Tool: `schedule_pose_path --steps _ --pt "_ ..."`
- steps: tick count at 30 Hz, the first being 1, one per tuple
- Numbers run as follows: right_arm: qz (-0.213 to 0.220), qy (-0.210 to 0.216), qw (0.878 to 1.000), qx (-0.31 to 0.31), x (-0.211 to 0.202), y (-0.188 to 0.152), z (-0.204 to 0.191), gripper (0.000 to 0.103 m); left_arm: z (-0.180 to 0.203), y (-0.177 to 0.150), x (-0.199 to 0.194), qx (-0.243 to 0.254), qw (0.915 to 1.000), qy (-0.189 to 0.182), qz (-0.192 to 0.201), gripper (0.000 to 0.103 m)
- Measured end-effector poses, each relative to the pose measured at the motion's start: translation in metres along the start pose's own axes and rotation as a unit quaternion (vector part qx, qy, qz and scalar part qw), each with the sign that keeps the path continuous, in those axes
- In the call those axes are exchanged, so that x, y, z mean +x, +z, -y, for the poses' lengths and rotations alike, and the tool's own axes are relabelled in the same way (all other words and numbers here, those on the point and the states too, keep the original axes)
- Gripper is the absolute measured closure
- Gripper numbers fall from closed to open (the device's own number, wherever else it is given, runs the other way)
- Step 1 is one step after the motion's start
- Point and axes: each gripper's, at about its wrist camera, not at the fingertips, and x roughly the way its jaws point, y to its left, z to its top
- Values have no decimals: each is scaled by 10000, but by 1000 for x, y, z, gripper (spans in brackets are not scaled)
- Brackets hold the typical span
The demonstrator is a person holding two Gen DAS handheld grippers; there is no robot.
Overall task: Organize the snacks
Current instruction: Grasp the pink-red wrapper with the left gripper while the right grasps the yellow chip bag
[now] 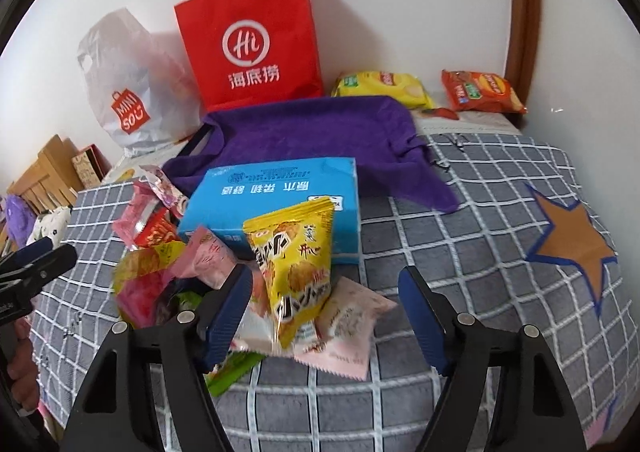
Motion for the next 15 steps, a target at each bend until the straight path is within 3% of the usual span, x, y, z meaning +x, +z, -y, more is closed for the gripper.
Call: schedule_pose_path --steps 8,9,11,15 --pt "-380 114 9992 16 45 5 -1 28 -25 7 24 -316 9993 -81 -158 1" --pt "-427 149 9990 13 48 5 0 30 -26 8 27 -331 9993 -92 -174 1" --pt "-485 311 9983 -59 50 4 -2 48 -26 11 33 -333 9992 -83 -192 1" --pt "-309 111 9992 -236 37 2 -5 49 -19 21 55 -201 9993 -87 -286 1"
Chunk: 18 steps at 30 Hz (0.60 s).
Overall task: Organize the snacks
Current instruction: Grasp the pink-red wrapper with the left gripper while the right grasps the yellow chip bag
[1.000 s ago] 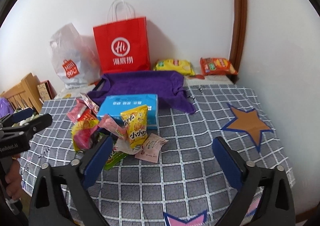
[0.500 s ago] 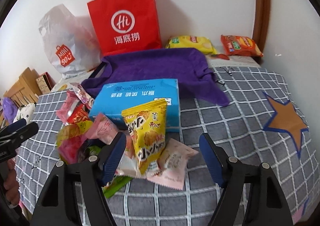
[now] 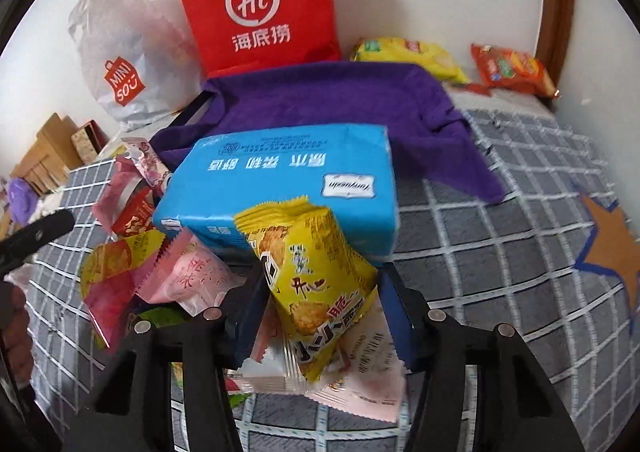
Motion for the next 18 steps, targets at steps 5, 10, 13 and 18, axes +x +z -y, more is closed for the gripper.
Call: schedule_pose_path --steps 5,10,13,18 --pt "255 -38 9997 -9 -23 -4 12 49 3 16 25 55 9999 122 -86 1" --pt "337 -199 9992 124 -33 -12 34 58 3 24 46 18 9996 166 -232 9" --pt "282 -148 9993 214 -29 -19 44 58 5 23 56 2 9993 127 -358 24" --pt "305 -86 9990 319 -27 -24 51 62 4 20 59 -108 9988 -134 -463 58"
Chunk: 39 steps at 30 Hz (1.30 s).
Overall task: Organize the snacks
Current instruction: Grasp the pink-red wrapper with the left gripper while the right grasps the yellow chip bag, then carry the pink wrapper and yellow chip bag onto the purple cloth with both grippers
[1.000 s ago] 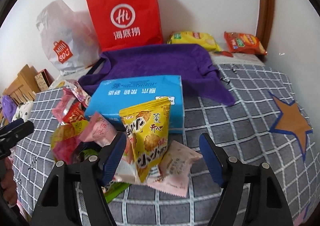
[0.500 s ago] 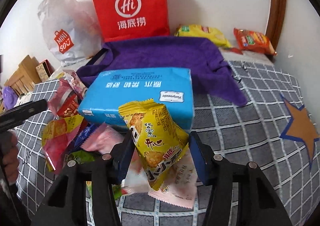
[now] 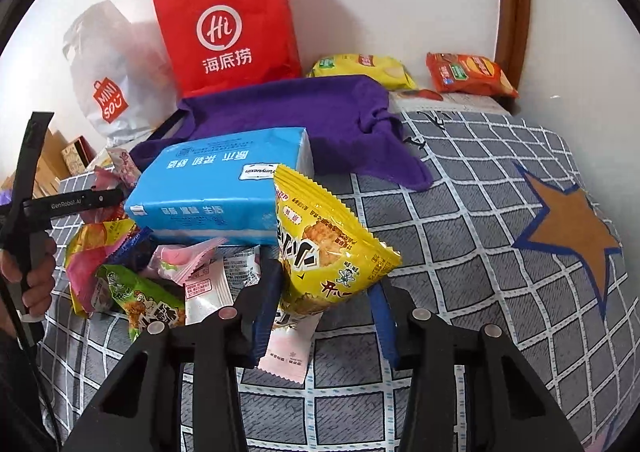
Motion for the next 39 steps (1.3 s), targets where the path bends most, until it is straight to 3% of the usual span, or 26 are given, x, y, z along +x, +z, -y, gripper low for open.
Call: schedule_pose_path --steps 3,9,20,31,39 --pt "103 2 9999 -26 -11 2 -2 64 -5 -2 -13 -132 9998 -152 78 59" --pt "248 32 9997 8 -36 -4 -6 65 -8 -14 -51 -83 9994 -109 329 59" --pt "433 95 9990 87 -91 -20 -14 65 -6 -55 -115 -82 9982 -213 555 59" --pt "506 104 9984 224 -117 -33 -16 65 33 -79 -160 197 9950 -565 796 59" --pt "468 166 9984 256 -119 -21 -12 67 72 -73 -169 540 9915 -843 836 59"
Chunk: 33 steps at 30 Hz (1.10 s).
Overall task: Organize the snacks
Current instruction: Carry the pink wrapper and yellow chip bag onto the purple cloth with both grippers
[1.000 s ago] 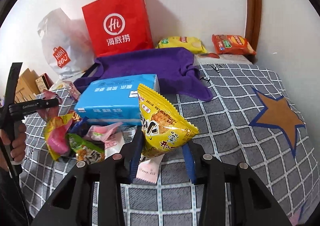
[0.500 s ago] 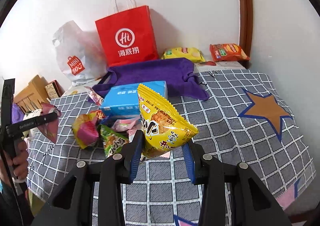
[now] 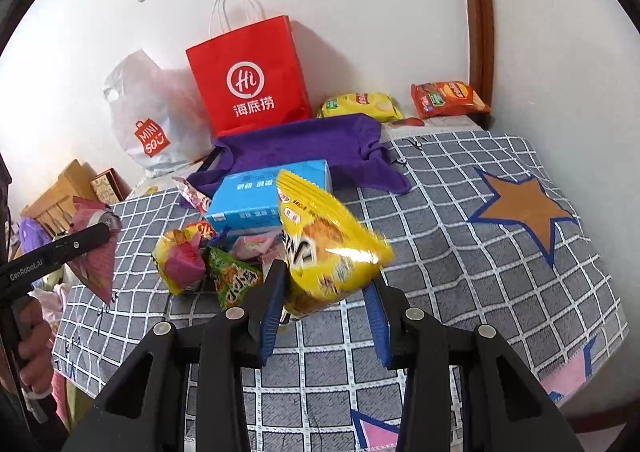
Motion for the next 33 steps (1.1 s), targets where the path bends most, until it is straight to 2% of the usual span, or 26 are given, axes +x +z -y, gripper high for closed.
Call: schedule_pose_path --steps 5,8,25,27,29,33 --pt "94 80 9999 -88 1 23 -4 72 21 15 7 188 9997 -176 0 59" --pt "-20 108 9997 -197 15 30 -7 72 28 24 14 278 9995 -153 3 59" --pt "-889 144 9959 -31 91 -1 15 72 12 36 56 99 9995 -146 -277 59" --pt "-910 137 9957 -91 95 -4 13 69 10 36 58 70 9994 -163 -293 59" --pt "-995 77 9948 -181 102 -6 11 58 9 36 61 49 9993 -180 -317 59" --pt "-1114 101 9937 -114 114 -11 12 58 7 36 64 46 9992 -187 -339 59"
